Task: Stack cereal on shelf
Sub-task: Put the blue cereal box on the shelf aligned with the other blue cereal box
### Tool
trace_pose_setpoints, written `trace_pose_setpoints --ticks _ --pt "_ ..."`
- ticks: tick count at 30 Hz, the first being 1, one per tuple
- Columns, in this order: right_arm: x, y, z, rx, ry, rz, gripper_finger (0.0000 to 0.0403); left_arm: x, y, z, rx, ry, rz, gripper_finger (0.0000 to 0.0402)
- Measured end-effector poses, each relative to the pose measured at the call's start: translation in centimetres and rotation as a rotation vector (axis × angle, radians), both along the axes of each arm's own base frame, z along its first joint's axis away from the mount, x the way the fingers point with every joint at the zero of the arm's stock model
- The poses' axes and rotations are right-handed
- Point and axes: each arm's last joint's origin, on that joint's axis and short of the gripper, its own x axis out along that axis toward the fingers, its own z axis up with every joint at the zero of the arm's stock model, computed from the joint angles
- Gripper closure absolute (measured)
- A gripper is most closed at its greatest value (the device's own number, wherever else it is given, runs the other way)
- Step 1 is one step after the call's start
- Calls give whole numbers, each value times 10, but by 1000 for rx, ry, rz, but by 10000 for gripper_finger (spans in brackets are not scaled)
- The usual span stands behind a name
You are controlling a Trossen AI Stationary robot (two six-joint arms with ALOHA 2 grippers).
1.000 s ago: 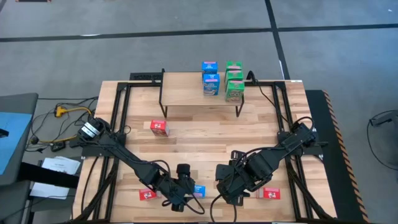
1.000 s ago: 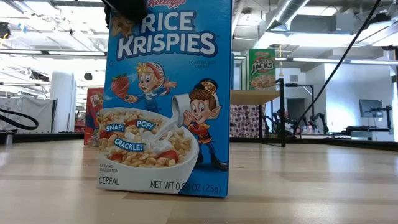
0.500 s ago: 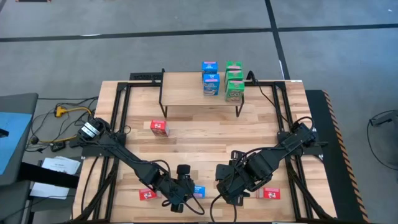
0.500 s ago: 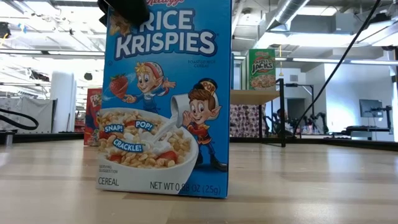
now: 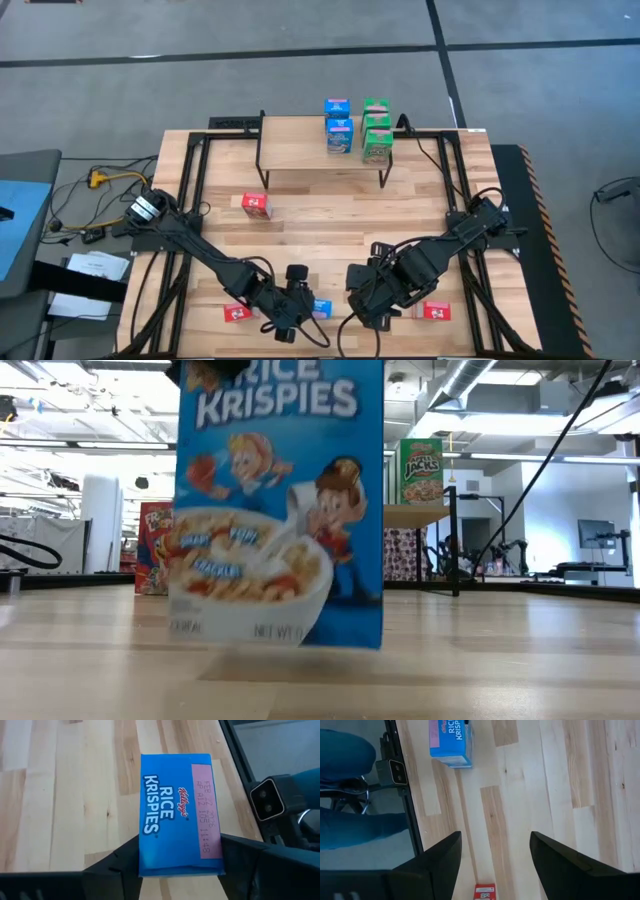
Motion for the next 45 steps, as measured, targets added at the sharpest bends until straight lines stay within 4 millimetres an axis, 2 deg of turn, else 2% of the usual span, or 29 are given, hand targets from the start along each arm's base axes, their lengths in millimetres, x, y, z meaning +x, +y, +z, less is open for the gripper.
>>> trace_pose_setpoints --ticks 11,16,23,31,40,45 --pt "5 -6 0 6 -10 -17 143 14 14 27 82 18 -16 224" --pt "6 -7 0 -25 -13 81 143 19 19 39 121 10 -35 222" --pt "7 -10 0 -33 -13 100 143 21 31 51 155 16 -38 222" --pt "13 -21 0 -72 -8 186 143 11 65 84 168 -9 8 221" --pt "25 -55 -4 -119 57 181 143 -8 118 119 210 -11 82 221" --pt "29 -66 -4 -127 58 186 142 -17 134 130 238 -6 94 221"
